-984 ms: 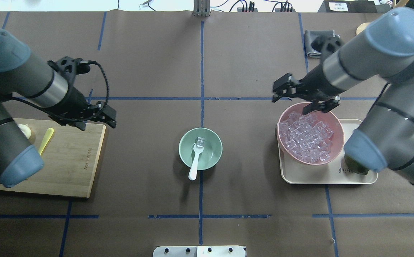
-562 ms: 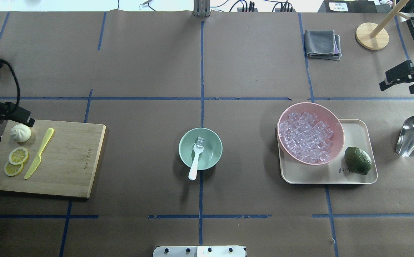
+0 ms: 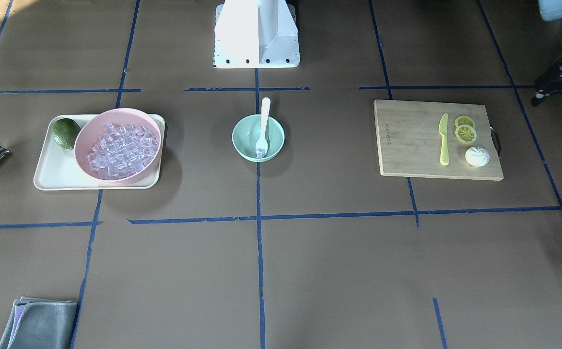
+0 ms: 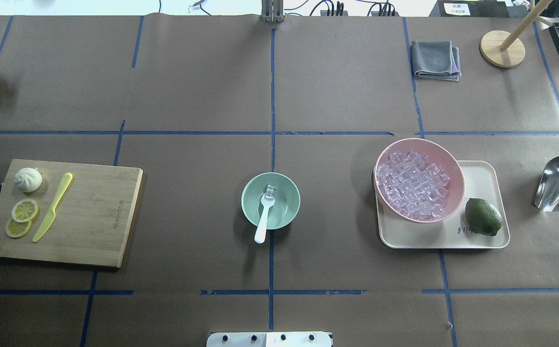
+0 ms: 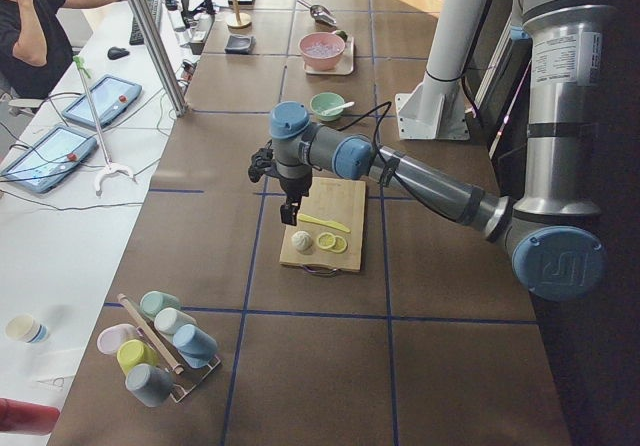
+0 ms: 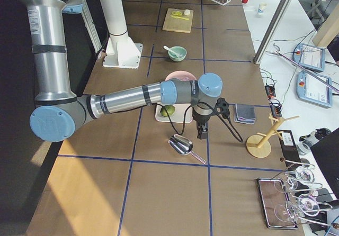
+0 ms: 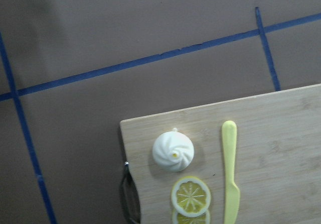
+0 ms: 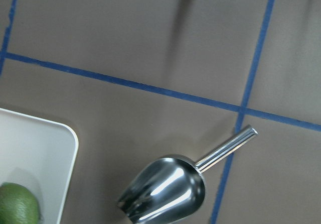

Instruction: Put spoon and ice into bowl

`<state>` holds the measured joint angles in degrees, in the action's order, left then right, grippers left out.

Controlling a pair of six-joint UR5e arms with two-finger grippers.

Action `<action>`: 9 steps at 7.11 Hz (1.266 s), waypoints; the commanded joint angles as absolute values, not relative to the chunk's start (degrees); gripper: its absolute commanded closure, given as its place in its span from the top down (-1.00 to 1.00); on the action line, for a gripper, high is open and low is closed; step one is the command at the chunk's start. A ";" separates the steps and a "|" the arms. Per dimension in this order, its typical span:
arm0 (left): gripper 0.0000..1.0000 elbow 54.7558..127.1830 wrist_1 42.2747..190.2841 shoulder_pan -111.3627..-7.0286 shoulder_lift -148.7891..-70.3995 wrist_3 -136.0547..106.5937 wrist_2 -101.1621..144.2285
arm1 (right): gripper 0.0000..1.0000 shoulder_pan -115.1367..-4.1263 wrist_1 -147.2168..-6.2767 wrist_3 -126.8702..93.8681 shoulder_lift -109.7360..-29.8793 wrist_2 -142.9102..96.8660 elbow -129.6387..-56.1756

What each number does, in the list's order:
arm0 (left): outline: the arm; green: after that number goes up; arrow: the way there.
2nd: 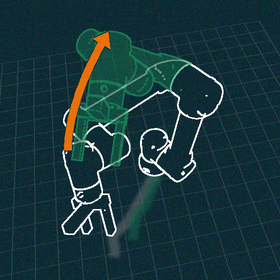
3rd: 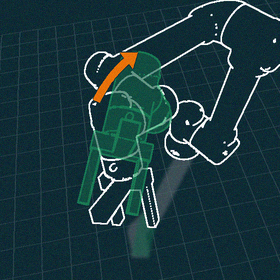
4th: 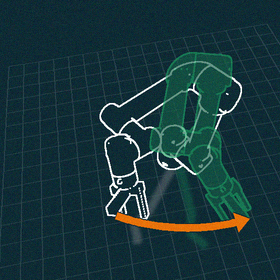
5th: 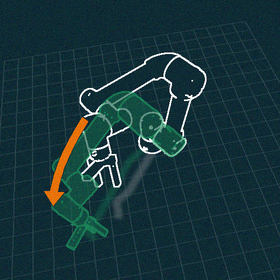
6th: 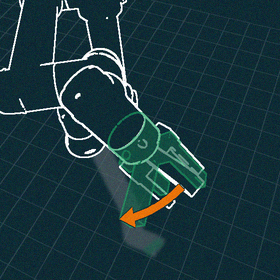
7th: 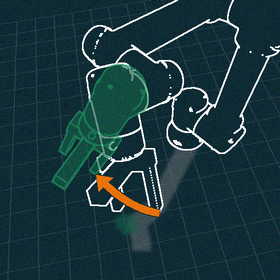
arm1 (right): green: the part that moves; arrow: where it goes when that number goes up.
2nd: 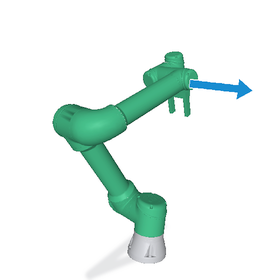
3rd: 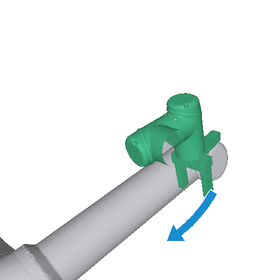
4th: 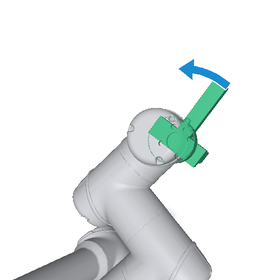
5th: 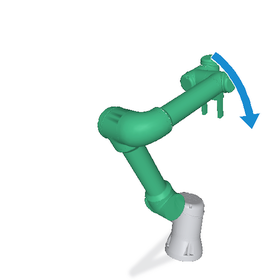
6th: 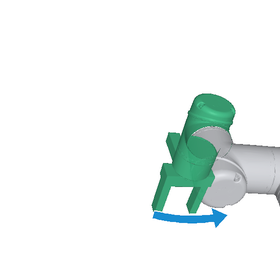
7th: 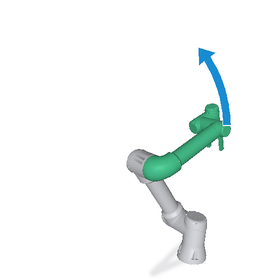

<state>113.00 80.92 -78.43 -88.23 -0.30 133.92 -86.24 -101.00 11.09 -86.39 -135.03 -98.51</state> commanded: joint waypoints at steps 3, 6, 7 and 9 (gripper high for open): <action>0.99 108.90 78.22 -82.35 -89.03 -1.63 135.26 | 1.00 -88.07 -100.81 17.58 -87.98 -134.12 -94.31; 0.99 107.84 79.10 -82.44 -87.37 -1.15 135.09 | 1.00 -87.98 -100.81 15.56 -87.71 -134.21 -94.31; 1.00 108.62 79.28 -82.44 -86.67 -1.23 135.35 | 1.00 -87.98 -100.81 15.47 -87.89 -134.38 -94.31; 1.00 108.99 79.36 -82.36 -86.57 -1.58 135.44 | 1.00 -87.98 -100.72 16.17 -87.80 -134.12 -93.70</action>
